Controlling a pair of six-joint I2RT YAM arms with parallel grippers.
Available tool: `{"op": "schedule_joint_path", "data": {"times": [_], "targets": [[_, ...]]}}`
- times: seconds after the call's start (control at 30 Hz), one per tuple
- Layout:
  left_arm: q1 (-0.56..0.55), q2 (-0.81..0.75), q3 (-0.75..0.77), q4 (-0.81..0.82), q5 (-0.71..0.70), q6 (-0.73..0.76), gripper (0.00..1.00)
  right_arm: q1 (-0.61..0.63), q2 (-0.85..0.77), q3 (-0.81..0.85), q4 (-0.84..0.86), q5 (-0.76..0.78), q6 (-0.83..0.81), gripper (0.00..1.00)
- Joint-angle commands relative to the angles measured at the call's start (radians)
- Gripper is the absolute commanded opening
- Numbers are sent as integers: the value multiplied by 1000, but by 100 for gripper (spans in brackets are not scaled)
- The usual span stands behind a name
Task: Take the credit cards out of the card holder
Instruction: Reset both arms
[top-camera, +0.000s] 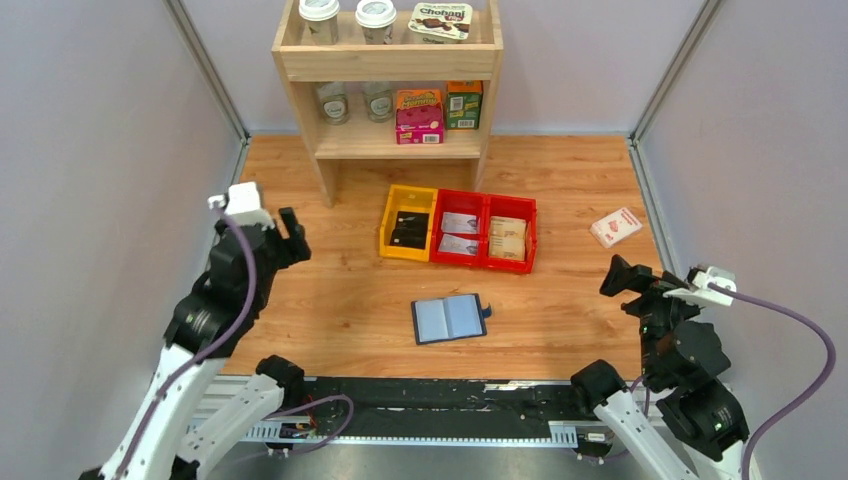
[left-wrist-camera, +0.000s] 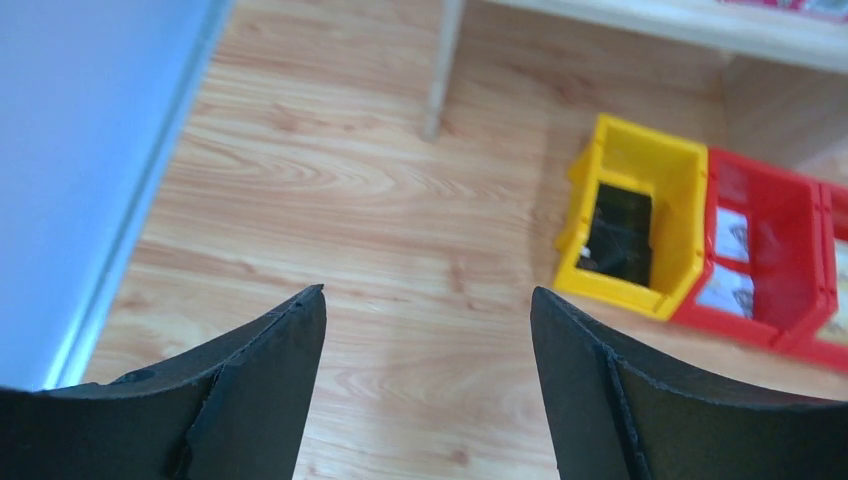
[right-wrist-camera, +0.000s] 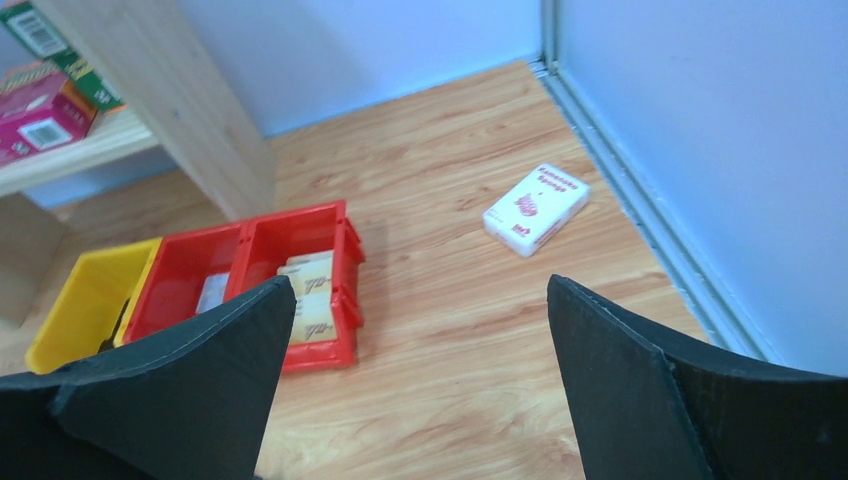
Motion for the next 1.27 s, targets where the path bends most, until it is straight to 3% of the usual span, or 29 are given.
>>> {"op": "schedule_joint_path", "data": {"times": [0.0, 0.2, 0.43, 0.73, 1.23], "targets": [[6, -211, -80, -5, -206, 66, 82, -4, -52, -8, 19, 138, -24, 100], [6, -469, -201, 32, -340, 99, 82, -4, -109, -29, 65, 151, -59, 100], [6, -672, -314, 129, -365, 125, 83, -4, -116, -50, 133, 201, -111, 100], [6, -697, -340, 158, -411, 141, 82, -4, -196, -132, 154, 196, -110, 100], [25, -701, -346, 170, -434, 159, 82, -21, -199, -143, 171, 174, -128, 100]]}}
